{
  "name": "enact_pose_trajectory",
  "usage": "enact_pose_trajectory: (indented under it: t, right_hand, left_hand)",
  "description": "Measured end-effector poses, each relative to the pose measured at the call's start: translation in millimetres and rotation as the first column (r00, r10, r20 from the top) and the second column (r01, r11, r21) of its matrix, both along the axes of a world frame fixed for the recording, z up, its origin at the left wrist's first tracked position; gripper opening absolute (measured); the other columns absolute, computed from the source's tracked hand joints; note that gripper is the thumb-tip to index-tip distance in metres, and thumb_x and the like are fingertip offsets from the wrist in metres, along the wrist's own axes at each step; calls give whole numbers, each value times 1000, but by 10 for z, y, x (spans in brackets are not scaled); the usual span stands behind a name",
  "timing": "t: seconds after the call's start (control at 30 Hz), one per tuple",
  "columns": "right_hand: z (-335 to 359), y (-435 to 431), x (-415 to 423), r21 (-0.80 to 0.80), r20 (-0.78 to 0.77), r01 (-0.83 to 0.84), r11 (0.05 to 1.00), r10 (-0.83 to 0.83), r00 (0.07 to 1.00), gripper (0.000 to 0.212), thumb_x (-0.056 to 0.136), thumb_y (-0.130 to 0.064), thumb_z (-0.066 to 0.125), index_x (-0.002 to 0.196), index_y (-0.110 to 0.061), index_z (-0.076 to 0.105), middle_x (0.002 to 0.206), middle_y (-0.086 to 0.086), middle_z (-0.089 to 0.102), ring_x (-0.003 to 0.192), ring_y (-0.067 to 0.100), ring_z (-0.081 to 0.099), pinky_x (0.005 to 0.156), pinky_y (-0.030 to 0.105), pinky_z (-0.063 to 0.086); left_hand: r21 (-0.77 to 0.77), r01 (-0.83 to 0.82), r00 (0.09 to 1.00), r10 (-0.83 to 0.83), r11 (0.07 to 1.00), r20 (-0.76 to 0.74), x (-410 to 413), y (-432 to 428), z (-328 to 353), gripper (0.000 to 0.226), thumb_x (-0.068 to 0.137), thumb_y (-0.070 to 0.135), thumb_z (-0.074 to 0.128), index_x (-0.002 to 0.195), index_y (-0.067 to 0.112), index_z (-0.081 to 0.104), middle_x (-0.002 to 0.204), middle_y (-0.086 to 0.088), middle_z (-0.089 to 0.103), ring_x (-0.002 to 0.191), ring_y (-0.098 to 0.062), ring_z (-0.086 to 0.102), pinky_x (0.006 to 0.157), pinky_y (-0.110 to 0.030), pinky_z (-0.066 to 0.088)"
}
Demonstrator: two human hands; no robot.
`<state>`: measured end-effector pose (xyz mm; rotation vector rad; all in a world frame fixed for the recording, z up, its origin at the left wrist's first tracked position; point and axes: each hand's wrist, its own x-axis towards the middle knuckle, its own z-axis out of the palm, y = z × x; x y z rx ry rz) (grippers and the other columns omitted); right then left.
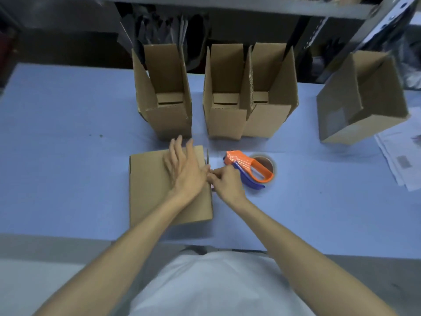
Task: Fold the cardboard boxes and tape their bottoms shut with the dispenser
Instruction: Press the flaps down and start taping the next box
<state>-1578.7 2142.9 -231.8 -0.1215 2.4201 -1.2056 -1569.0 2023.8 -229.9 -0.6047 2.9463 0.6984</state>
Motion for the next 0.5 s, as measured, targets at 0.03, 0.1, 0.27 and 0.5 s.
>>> enact_pose_trajectory:
  t: [0.03, 0.1, 0.27, 0.5]
  right_hand:
    - [3, 81, -51, -10, -26, 26, 1000, -26, 999, 33, 93, -9, 53, 65, 8, 59, 65, 26, 58, 69, 40, 57, 67, 48, 49]
    - [-26, 296, -133, 68, -167, 109, 992, -97, 981, 17, 90, 4, 45, 82, 9, 58, 80, 24, 60, 79, 38, 55, 72, 42, 43]
    - [-256, 599, -208, 510, -162, 7, 860, 88, 983, 37, 93, -15, 49, 121, 8, 42, 124, 23, 49, 112, 36, 46, 94, 36, 35]
    - [-426, 729, -189, 610, -114, -57, 791, 159, 981, 50, 93, -11, 51, 137, 2, 33, 134, 19, 46, 121, 34, 45, 97, 40, 39]
  left_hand:
    - [32, -45, 998, 44, 998, 36, 135, 114, -35, 80, 87, 44, 60, 151, 15, 21, 159, -14, 8, 147, -29, 2, 115, -52, 5]
    - [29, -53, 989, 48, 998, 141, 346, 281, -129, 92, 86, 53, 53, 154, 17, 3, 161, -14, -9, 147, -30, -12, 114, -56, -4]
    - [-169, 42, 978, -6, 985, 208, 447, 366, -232, 100, 85, 47, 52, 149, 19, -19, 159, -12, -19, 146, -32, -18, 114, -55, -10]
    - [-162, 60, 986, -34, 985, 160, 454, 279, -188, 95, 85, 41, 54, 153, 20, -10, 161, -8, -14, 148, -26, -16, 116, -46, -13]
